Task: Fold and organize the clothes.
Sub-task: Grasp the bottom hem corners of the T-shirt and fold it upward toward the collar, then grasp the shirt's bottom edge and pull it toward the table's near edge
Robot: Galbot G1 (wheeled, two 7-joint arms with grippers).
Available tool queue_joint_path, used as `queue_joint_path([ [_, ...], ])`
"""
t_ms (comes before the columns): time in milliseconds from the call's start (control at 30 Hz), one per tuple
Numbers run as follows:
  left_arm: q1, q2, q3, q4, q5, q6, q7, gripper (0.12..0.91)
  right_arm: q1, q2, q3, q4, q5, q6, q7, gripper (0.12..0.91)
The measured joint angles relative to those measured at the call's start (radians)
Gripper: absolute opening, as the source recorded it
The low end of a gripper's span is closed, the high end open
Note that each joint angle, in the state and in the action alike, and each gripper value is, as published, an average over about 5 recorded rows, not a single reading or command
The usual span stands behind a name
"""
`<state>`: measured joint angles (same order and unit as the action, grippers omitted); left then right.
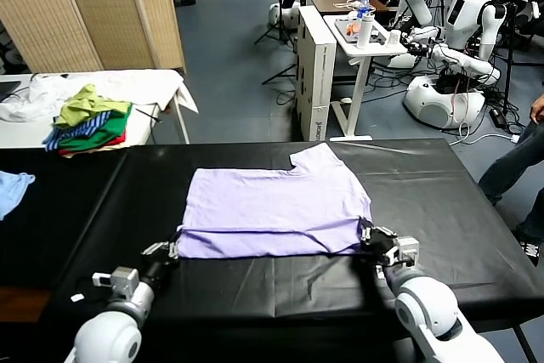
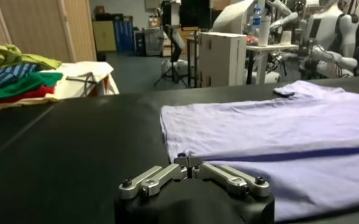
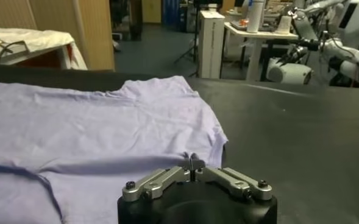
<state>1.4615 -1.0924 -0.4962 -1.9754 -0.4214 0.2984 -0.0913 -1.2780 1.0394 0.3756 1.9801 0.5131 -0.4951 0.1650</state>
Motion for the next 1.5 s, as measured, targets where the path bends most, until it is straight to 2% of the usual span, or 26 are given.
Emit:
queue_joint_path([
  [133,0.014,-0.01,-0.011,-0.02,0.0,0.012,-0.001,0.494,-0.044,-0.024,0.03,0.05,0.0,-0.013,-0.006,0.862],
  [200,0.026,-0.016,-0.019,-0.037,0.0,0.023,0.0,0.626,-0.073,-0.038,0.049,0.076,-0.002,-0.017,-0.008,0.892],
  [333,0.057,-0.027,-0.033,-0.074,0.007,0.032,0.005,0.839,-0.13,-0.059,0.085,0.112,-0.01,-0.018,-0.015,0.906],
  [433,0.076,-0.034,-0.037,-0.087,0.017,0.033,0.012,0.898,-0.167,-0.064,0.1,0.124,-0.017,-0.017,-0.021,0.907],
  [700,0.095,-0.047,-0.037,-0.087,0.037,0.034,0.011,0.907,-0.209,-0.054,0.094,0.119,-0.039,-0.016,-0.028,0.893],
  [833,0.099,-0.051,-0.036,-0.08,0.036,0.036,0.01,0.904,-0.211,-0.046,0.087,0.108,-0.045,-0.015,-0.029,0.793],
  [933,0.1,-0.056,-0.036,-0.073,0.021,0.04,0.007,0.849,-0.213,-0.04,0.085,0.103,-0.049,-0.015,-0.029,0.658],
  [967,0.1,-0.057,-0.036,-0.071,0.015,0.041,0.005,0.809,-0.214,-0.039,0.085,0.103,-0.05,-0.015,-0.03,0.601],
  [1033,0.102,-0.059,-0.036,-0.069,0.006,0.044,0.001,0.695,-0.216,-0.038,0.083,0.102,-0.051,-0.015,-0.032,0.516],
  [1200,0.106,-0.059,-0.038,-0.069,-0.001,0.045,-0.001,0.375,-0.228,-0.037,0.08,0.106,-0.055,-0.014,-0.038,0.246],
  [1267,0.108,-0.059,-0.038,-0.07,-0.001,0.045,-0.001,0.275,-0.235,-0.039,0.082,0.112,-0.054,-0.014,-0.038,0.175],
  [1333,0.112,-0.057,-0.039,-0.071,-0.001,0.045,-0.001,0.194,-0.242,-0.041,0.088,0.12,-0.052,-0.016,-0.037,0.143],
  [1500,0.127,-0.05,-0.042,-0.084,0.004,0.049,-0.005,0.145,-0.278,-0.058,0.113,0.152,-0.036,-0.038,-0.047,0.141],
])
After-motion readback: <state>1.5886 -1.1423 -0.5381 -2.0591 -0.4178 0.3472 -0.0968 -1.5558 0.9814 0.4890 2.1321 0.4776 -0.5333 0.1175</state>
